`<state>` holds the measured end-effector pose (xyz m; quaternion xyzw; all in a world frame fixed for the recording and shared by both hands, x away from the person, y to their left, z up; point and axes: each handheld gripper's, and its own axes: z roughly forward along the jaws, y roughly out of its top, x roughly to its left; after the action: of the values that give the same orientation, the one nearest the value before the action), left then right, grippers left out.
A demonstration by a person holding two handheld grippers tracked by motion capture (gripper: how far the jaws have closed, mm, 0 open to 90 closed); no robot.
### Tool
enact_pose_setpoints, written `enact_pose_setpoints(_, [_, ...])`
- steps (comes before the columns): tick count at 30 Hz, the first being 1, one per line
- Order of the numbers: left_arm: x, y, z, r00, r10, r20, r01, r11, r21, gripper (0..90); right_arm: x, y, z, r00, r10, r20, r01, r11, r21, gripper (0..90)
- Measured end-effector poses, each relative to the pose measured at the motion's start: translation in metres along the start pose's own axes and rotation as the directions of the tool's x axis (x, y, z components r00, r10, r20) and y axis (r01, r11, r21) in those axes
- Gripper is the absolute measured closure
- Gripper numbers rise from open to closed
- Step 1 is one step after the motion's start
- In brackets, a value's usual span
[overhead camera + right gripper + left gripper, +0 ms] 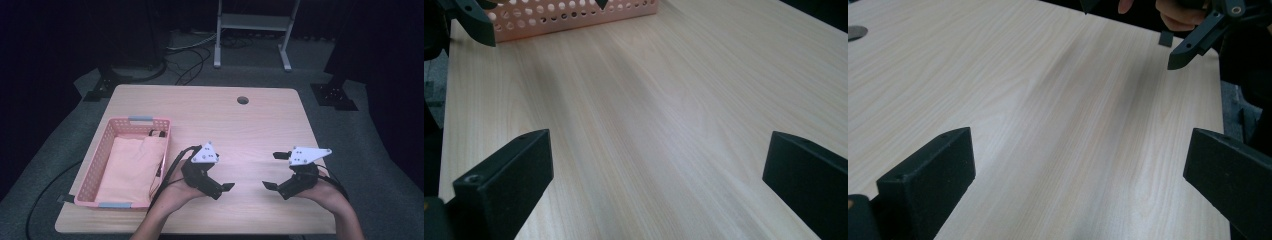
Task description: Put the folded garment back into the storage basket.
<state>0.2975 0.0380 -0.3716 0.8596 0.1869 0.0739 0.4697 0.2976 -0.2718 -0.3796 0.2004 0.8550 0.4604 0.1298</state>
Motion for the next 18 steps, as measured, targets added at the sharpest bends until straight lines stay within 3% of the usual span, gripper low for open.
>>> enact_pose_setpoints(5, [-0.004,-0.006,0.015,0.9998,-0.006,0.016,0.005,0.9994,0.035,0.0,-0.002,-0.004,0.006,0.9999,-0.013,-0.002,0.013,0.998,0.054,0.0])
enact_pose_setpoints(10, [-0.007,-0.011,0.027,1.0,0.001,0.005,-0.001,0.9973,0.073,0.0,-0.001,-0.007,0.011,0.9998,-0.016,-0.007,0.016,0.995,0.098,0.0])
enact_pose_setpoints(18, [-0.009,-0.019,0.041,0.9999,-0.012,-0.001,0.012,0.9935,0.113,0.0,-0.005,-0.016,0.019,0.9997,0.014,-0.021,-0.011,0.993,0.12,0.0])
